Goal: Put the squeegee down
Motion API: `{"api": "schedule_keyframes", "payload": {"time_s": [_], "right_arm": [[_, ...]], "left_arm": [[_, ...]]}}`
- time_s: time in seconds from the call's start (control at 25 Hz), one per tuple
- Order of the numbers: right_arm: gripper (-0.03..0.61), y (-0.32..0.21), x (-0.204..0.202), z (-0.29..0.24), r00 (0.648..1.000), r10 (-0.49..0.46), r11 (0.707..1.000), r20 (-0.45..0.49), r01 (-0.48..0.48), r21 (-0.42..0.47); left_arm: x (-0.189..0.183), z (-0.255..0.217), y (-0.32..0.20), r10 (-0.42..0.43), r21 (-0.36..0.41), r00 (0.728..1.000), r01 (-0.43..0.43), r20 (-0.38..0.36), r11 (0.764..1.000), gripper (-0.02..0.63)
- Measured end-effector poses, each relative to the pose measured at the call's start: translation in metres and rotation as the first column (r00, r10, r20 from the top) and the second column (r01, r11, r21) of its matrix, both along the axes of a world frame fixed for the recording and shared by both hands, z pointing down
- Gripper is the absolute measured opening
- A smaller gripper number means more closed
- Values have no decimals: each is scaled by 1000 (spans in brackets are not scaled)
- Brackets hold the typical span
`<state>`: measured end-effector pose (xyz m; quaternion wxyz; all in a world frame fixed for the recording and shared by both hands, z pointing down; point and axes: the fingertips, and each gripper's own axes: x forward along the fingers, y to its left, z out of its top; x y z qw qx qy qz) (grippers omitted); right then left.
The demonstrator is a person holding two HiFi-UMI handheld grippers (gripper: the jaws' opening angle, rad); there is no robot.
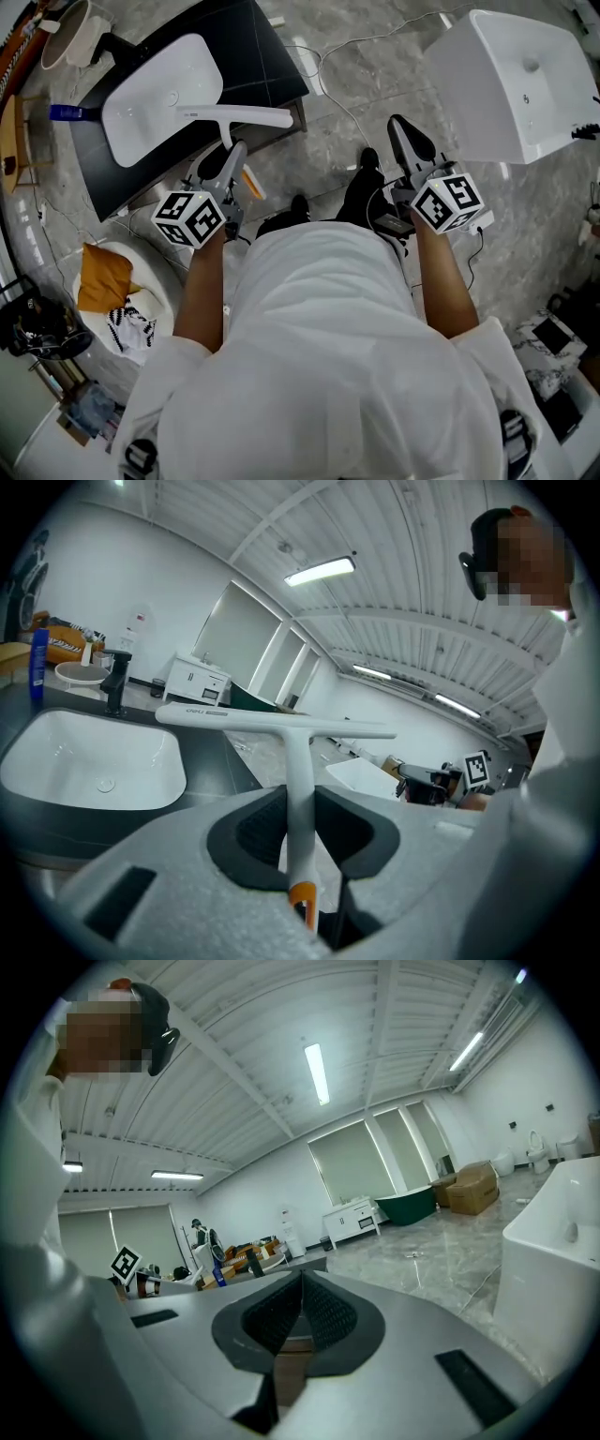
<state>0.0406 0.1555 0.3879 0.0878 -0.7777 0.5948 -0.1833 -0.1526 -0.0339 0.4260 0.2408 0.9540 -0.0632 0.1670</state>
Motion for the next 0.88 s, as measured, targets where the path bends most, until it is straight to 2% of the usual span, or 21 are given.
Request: {"api": "schedule_keyframes", "payload": {"time_s": [0.24,0.52,0.72,0.88], "right_arm": [[15,-26,74,1,994,-110,994,0,110,8],[15,-38,150,-15,976,-220,975,-6,220,31],[15,-38,196,-21,960,-280,959,-7,280,47],[15,-40,225,-20,939,-344,937,-9,344,59]], "left_arm": [[52,-1,-8,-117,-9,993,117,3,993,91],[111,-21,-3,-232,11,973,233,-4,973,91],[139,-33,2,-313,42,950,313,12,949,91],[158,-38,4,-370,81,927,364,62,928,89]]}}
